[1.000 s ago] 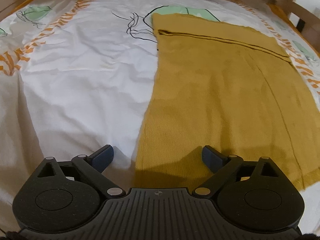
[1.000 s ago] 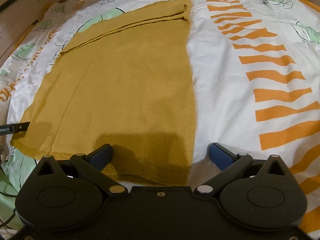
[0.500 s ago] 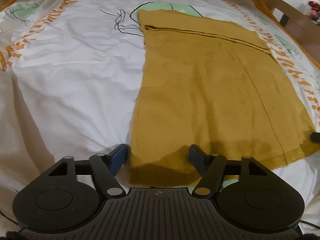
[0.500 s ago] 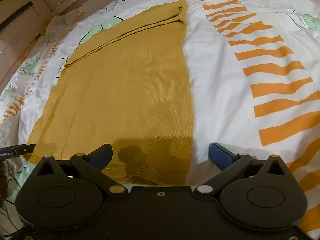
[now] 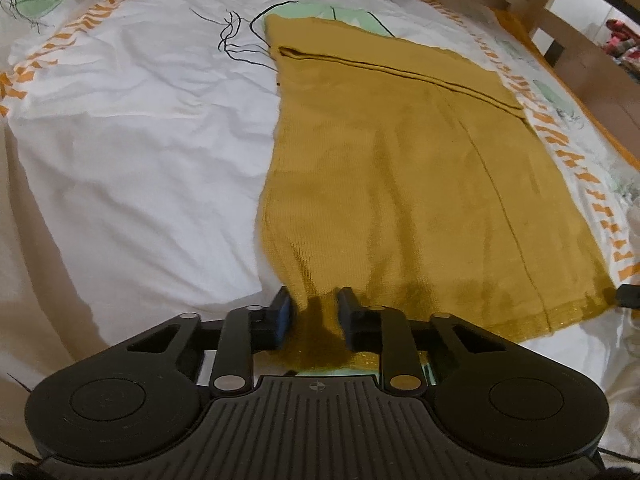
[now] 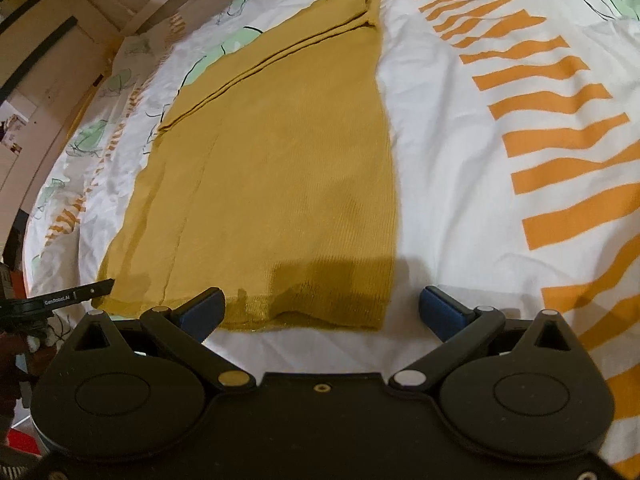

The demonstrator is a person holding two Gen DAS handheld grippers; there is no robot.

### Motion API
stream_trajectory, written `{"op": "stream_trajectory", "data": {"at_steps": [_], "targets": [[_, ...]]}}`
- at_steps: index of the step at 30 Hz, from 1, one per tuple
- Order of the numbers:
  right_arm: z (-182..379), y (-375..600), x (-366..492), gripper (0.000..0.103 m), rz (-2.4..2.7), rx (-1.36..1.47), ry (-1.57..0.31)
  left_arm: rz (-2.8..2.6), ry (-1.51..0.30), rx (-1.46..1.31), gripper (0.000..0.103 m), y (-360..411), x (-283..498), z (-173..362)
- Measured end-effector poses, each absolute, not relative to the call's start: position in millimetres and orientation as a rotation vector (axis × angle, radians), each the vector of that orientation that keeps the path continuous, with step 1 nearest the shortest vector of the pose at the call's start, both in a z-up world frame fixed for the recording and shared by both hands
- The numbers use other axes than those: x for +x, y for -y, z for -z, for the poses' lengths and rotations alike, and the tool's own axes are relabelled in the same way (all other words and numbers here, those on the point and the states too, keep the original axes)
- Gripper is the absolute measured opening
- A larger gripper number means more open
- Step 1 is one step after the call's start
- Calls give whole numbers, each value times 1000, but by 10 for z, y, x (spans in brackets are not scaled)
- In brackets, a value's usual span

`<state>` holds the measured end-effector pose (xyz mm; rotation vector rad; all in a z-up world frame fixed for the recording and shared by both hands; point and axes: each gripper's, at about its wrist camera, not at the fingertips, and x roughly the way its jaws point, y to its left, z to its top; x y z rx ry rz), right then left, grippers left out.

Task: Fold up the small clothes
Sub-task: 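Grasp the hem with the left gripper while the right gripper approaches the hem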

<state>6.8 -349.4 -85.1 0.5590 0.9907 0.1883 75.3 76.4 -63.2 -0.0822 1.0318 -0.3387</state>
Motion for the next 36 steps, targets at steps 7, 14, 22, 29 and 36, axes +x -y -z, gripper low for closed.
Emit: {"op": "stream_trajectory", "data": {"at_steps": [7,14,22,29,36], "targets": [[882,3574,80,103,-196,638,-973,323,-1026,-152,8,-914,772,582],[902,3692,70,102,-197,738,-953,319,-1038,-181,8,-967,782,598],[914,3861,57,85,-145,806,-932,324,-1047,-185,8,-974,797,621],[941,3838,100,19,-137,769,-982,326,-1051,-186,8,-986,809,650],[678,3881,8,11,-67,600,-933,327,-1052,-189,8,-991,809,655]]}}
